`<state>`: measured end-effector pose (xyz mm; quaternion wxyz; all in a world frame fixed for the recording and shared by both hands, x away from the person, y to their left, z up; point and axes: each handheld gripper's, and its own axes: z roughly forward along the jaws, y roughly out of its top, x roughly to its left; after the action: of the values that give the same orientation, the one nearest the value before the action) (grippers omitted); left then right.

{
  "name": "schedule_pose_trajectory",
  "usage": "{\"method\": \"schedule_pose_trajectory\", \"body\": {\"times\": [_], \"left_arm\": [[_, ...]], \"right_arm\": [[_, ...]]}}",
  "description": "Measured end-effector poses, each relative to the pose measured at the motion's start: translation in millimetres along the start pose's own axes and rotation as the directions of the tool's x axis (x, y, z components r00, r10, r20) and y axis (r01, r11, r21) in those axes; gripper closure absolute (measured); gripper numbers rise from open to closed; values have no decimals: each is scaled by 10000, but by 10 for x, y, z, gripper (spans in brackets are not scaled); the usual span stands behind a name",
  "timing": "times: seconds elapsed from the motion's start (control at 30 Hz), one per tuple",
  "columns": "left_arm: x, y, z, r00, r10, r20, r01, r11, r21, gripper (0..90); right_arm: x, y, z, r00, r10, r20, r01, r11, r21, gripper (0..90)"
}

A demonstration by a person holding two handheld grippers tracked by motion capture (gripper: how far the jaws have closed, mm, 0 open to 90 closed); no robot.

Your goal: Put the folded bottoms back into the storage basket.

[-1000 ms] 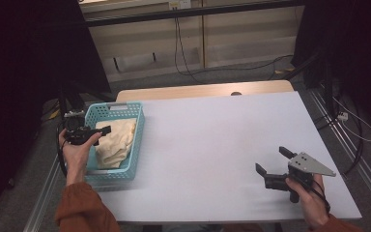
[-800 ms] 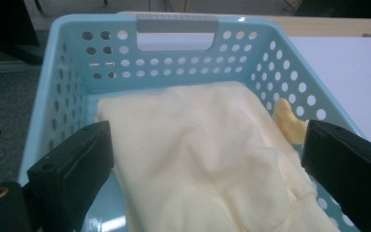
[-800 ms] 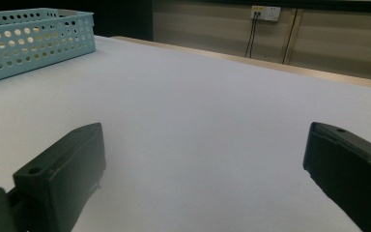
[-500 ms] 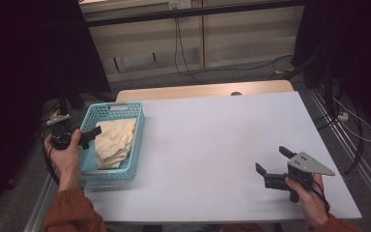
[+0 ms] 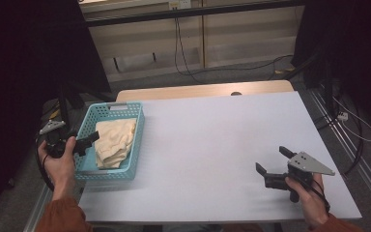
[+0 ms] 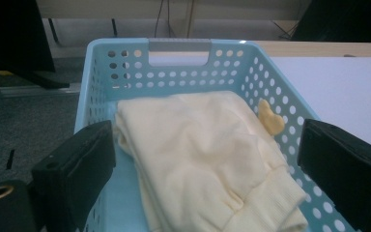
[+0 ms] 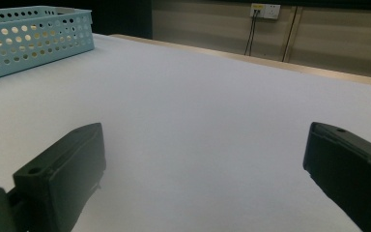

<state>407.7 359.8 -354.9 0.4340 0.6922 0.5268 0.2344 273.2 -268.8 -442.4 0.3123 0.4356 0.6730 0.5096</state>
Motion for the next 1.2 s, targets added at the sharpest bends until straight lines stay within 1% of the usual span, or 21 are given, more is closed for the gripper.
{"method": "schedule_pose_trajectory", "body": {"times": [0.17, 0.2, 0.27, 0.33, 0.37, 0.43, 0.5, 0.57, 0.6, 0.67, 0.7, 0.73, 0.77, 0.83, 0.87, 0.9, 0.93, 1.0, 1.07, 1.13, 1.2], "left_arm": [[-23, -45, -90, 10000, -34, -55, 33, 9997, -249, 68], [-28, -56, -104, 10000, 15, -50, -16, 9997, -263, 68], [-49, -81, -127, 10000, -32, 77, 34, 9995, -301, 69], [-72, -104, -147, 9999, 116, 86, -114, 9995, -296, 69], [-89, -118, -155, 9999, 112, 130, -108, 9995, -307, 69], [-116, -149, -169, 9993, 141, 357, -129, 9994, -328, 68], [-162, -176, -176, 9989, 367, 282, -356, 9986, -388, 68], [-201, -180, -202, 9975, 594, 369, -579, 9974, -419, 67], [-218, -181, -231, 9974, 621, 376, -599, 9966, -557, 67], [-250, -187, -298, 9978, 562, 357, -523, 9934, -1025, 67], [-262, -193, -331, 9983, 443, 381, -391, 9911, -1275, 68], [-268, -199, -359, 9980, 263, 570, -178, 9893, -1445, 68], [-279, -204, -379, 9981, 254, 569, -165, 9882, -1521, 68], [-318, -219, -396, 9980, 485, 416, -412, 9860, -1614, 68], [-329, -228, -397, 9975, 470, 522, -384, 9871, -1552, 68], [-341, -239, -395, 9966, 401, 726, -286, 9879, -1523, 67], [-361, -251, -396, 9961, 398, 790, -274, 9880, -1523, 68], [-400, -267, -402, 9953, 553, 790, -432, 9882, -1473, 67], [-431, -277, -404, 9940, 611, 912, -476, 9886, -1431, 67], [-460, -290, -402, 9947, 520, 881, -404, 9908, -1294, 66], [-486, -301, -402, 9943, 670, 831, -565, 9909, -1222, 65]], "right_arm": [[-11, -5, 9, 10000, 37, 1, -37, 10000, 13, 11], [-10, -6, 8, 10000, 53, -5, -53, 10000, 16, 12], [-11, -5, 5, 10000, 81, -5, -81, 10000, -8, 11], [-12, -5, 3, 10000, 88, -5, -88, 10000, -6, 11], [-9, -4, 4, 10000, 67, -19, -67, 10000, -7, 12], [-6, -4, 8, 10000, 83, -14, -83, 10000, 1, 11], [-6, -4, 10, 10000, 91, -7, -91, 10000, 18, 12], [-10, -7, 16, 10000, 93, 22, -93, 10000, 36, 11], [-10, -7, 19, 9999, 124, 45, -124, 9999, 34, 12], [-13, -8, 16, 9999, 129, 55, -130, 9999, 42, 12], [-16, -8, 14, 9999, 126, 72, -126, 9999, 37, 11], [-19, -7, 12, 9999, 134, 75, -134, 9999, 22, 11], [-21, -8, 9, 9999, 116, 112, -117, 9999, 18, 11], [-24, -9, -2, 9998, 83, 175, -83, 10000, 2, 11], [-23, -8, -8, 9998, 73, 166, -73, 10000, -18, 10], [-20, -6, -10, 9998, 83, 172, -82, 10000, -31, 10], [-19, -4, -8, 9998, 71, 190, -71, 10000, -15, 10], [-11, 1, 6, 9998, 92, 174, -92, 10000, -4, 10], [-2, 5, 20, 9999, 26, 152, -26, 10000, 8, 10], [4, 3, 32, 9999, 13, 110, -14, 10000, 58, 11], [1, 2, 34, 9999, 8, 103, -9, 10000, 70, 10]]}}
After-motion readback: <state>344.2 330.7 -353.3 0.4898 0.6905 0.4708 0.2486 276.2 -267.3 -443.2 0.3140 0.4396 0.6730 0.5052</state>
